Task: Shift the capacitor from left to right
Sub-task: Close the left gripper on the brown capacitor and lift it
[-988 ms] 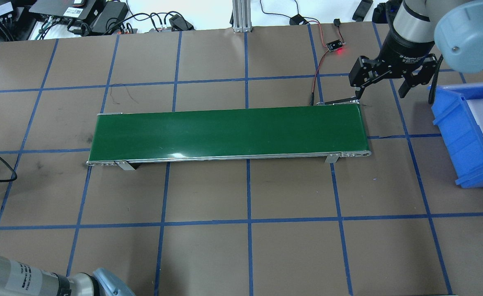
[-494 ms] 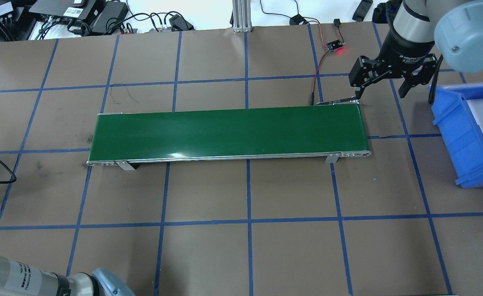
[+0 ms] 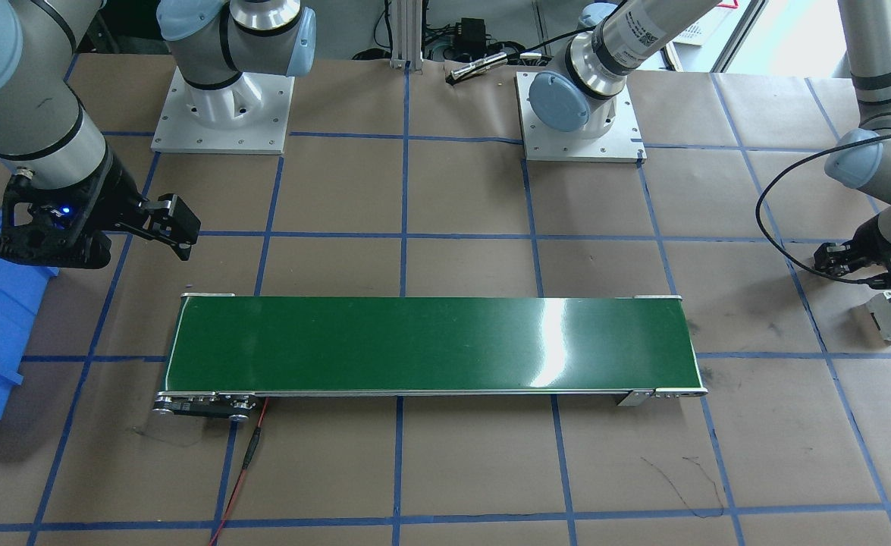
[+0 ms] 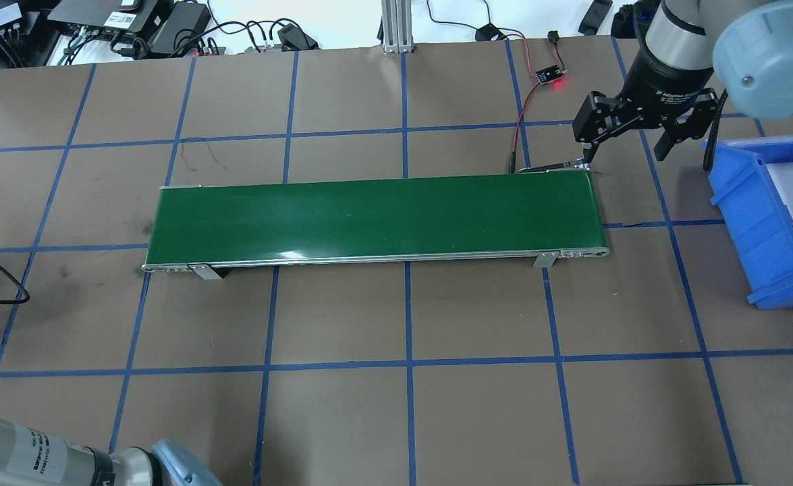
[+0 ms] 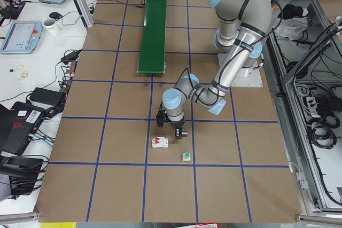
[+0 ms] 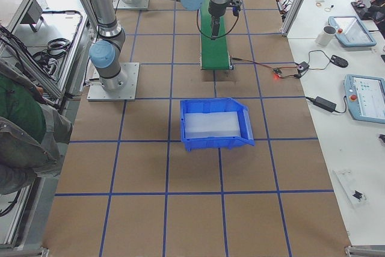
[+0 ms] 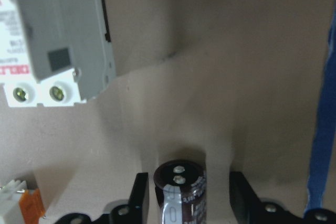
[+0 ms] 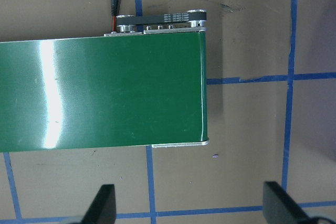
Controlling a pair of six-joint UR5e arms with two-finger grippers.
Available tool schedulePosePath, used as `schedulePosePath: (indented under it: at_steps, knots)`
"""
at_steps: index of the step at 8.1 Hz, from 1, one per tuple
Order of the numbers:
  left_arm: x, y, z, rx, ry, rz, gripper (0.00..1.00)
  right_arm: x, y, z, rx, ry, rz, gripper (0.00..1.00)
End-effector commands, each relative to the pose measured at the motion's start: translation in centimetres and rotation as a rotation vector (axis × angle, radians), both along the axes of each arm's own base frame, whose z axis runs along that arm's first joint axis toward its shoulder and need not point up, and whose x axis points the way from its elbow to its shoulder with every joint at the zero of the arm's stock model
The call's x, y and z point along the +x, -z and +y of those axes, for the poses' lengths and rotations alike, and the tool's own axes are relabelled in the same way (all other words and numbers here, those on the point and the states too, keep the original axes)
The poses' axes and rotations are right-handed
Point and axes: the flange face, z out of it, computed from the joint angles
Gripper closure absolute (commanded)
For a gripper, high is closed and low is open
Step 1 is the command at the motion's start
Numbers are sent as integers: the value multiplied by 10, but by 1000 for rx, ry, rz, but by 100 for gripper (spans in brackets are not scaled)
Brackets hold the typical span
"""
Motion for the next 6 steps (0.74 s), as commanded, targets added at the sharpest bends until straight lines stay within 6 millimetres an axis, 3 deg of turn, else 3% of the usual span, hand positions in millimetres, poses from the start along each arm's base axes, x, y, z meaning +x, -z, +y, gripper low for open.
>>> schedulePosePath:
  at_steps: [1,3,5,6]
  knots:
    - [2,4,3,28,-5,-11,63,0,0,0,0,0,0,0]
    - [4,3,5,60,-12,-38,81,0,0,0,0,0,0,0]
    - [4,-1,5,56,-16,-44,83,0,0,0,0,0,0,0]
    - [5,-13,5,48,-38,-71,83,0,0,0,0,0,0,0]
